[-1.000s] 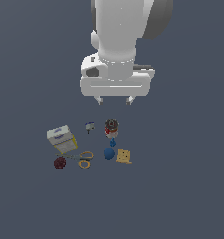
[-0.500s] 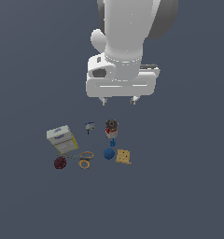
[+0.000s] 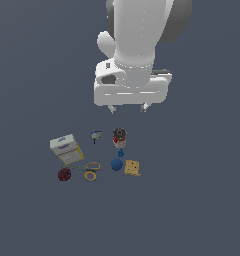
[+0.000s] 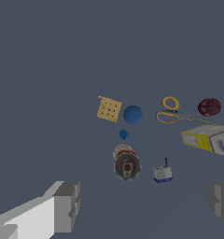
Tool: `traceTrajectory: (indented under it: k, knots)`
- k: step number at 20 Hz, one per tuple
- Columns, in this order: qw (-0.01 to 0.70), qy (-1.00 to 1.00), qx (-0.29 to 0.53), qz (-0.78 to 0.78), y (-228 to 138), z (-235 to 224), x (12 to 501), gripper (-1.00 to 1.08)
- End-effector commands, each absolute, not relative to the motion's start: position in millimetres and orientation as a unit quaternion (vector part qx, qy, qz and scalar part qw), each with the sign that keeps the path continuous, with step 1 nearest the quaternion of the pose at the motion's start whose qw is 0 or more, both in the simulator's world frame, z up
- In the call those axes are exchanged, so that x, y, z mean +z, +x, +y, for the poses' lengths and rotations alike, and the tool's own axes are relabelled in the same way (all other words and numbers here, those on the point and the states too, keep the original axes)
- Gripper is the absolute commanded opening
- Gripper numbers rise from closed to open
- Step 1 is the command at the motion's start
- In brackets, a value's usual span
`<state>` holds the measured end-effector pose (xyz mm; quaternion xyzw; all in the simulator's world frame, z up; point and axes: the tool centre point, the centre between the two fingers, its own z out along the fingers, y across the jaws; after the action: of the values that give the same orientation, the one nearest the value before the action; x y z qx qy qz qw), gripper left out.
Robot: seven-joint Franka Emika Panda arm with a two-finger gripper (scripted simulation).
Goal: Pick up a designated object from a clutter of objects.
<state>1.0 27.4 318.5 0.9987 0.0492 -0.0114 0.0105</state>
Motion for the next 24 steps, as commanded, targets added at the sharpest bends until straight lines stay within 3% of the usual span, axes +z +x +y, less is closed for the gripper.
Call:
traceTrajectory:
  k: [1, 13, 24]
  knots:
    - [0.009, 0.999, -0.012, 0.051, 1.2, 23.5, 311.3, 1.00]
    - [-0.001, 0.998, -0.009, 0.067, -4.9, -19.9, 234.9, 1.00]
    - [-0.007, 0.996, -0.003, 0.084, -41.7, -79.5, 137.6, 1.00]
